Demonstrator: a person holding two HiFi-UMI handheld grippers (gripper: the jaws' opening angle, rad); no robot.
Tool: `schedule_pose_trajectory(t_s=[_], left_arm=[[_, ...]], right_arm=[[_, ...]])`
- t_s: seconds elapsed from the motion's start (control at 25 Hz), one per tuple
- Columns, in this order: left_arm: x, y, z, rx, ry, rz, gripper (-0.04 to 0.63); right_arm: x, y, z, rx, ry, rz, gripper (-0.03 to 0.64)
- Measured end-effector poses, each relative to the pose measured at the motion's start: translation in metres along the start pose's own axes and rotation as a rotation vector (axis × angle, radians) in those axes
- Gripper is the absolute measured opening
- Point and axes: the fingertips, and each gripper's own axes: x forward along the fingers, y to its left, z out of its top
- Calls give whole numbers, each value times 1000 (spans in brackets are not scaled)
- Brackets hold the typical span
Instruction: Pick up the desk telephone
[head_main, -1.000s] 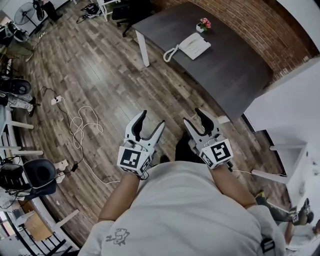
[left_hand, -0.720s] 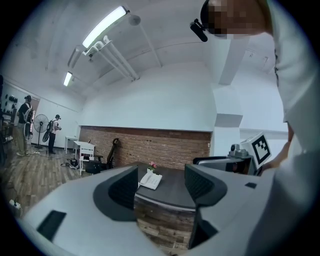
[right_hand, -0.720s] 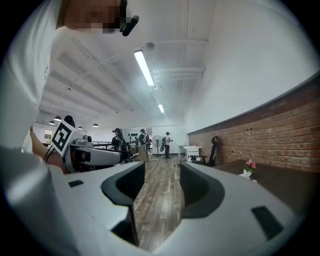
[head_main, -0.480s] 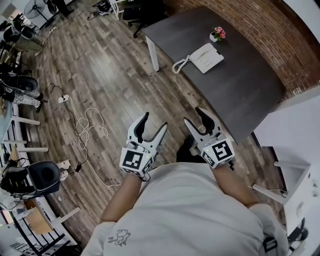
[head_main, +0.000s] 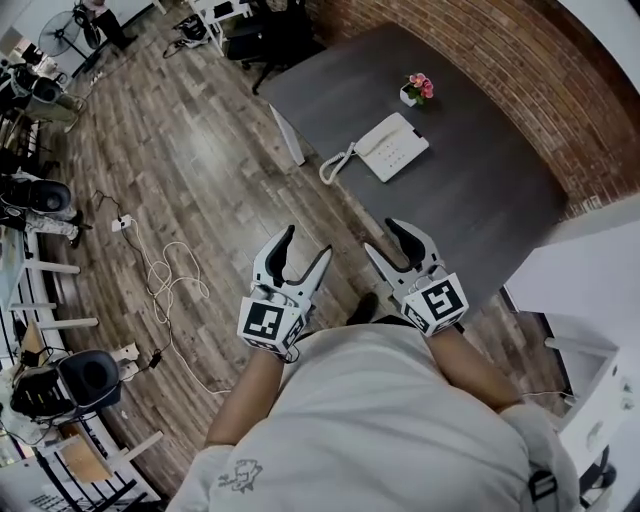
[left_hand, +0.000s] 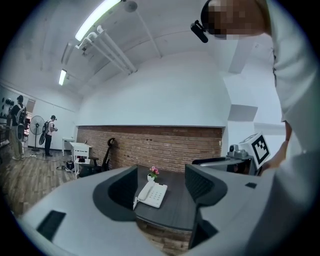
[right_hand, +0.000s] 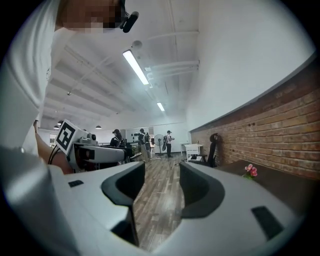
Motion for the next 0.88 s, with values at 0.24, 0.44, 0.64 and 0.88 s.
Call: schedule_pose_trajectory(t_s=[0.24, 0.44, 0.64, 0.88], left_arm=[[51, -5, 2, 0, 14, -26, 311], [83, -9, 4, 5, 24, -67, 311], [118, -11, 2, 6, 34, -138, 311], [175, -3, 4, 11, 44, -270, 311]], right_arm=[[-2, -47, -7, 27, 11, -22, 224], [-5, -78, -7, 48, 5, -67, 223], [-11, -105, -8, 54, 5, -140, 222], [0, -142, -9, 60, 6, -257, 222]])
